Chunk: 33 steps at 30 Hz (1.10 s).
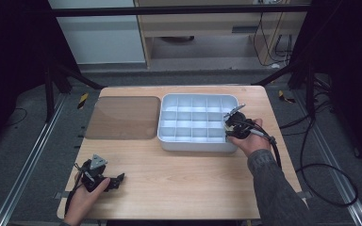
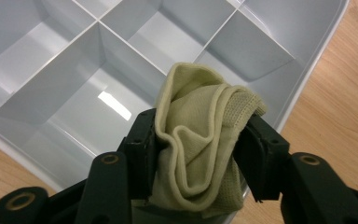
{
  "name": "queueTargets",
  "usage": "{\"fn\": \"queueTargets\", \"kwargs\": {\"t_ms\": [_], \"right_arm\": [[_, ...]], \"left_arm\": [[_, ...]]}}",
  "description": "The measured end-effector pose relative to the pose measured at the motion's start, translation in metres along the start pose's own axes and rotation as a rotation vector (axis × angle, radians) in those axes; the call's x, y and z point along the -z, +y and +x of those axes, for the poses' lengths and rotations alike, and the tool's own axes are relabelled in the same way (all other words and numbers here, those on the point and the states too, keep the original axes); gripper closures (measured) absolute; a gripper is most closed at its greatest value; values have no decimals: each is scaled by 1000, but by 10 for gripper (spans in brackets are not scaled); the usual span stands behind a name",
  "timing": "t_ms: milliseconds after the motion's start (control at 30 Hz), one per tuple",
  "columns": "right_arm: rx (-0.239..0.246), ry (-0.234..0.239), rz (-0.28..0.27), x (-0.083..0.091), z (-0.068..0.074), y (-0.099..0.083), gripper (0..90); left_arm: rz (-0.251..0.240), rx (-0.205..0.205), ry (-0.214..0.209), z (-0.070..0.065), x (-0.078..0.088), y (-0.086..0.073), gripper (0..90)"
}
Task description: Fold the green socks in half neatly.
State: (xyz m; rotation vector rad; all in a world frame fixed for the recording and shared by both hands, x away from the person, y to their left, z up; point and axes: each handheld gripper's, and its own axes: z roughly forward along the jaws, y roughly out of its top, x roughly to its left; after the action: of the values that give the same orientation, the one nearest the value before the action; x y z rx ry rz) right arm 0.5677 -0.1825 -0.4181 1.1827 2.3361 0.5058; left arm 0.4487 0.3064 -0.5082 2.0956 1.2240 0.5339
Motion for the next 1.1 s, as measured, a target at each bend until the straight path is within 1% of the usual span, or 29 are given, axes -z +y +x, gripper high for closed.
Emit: {"fn": "queueTargets", "kwargs": {"t_ms": [133,500,633,867,1100], "right_arm": [[-13,8,-9,3,-1,0,491],[-61,40,-50,16,-8,-2,488],[-66,49,-56,18,-10,-2,512],[-74,52,-60,19,-11,-3,517],[-83,64,-74,23,-11,-2,563]], "left_arm": [[-3,3,0,0,0,0,0],[0,0,-2,-1,0,0,0],[-1,1,-3,-1,0,0,0],[-1,0,-3,-1,0,0,0],[-1,0,-3,-1,0,0,0]]}}
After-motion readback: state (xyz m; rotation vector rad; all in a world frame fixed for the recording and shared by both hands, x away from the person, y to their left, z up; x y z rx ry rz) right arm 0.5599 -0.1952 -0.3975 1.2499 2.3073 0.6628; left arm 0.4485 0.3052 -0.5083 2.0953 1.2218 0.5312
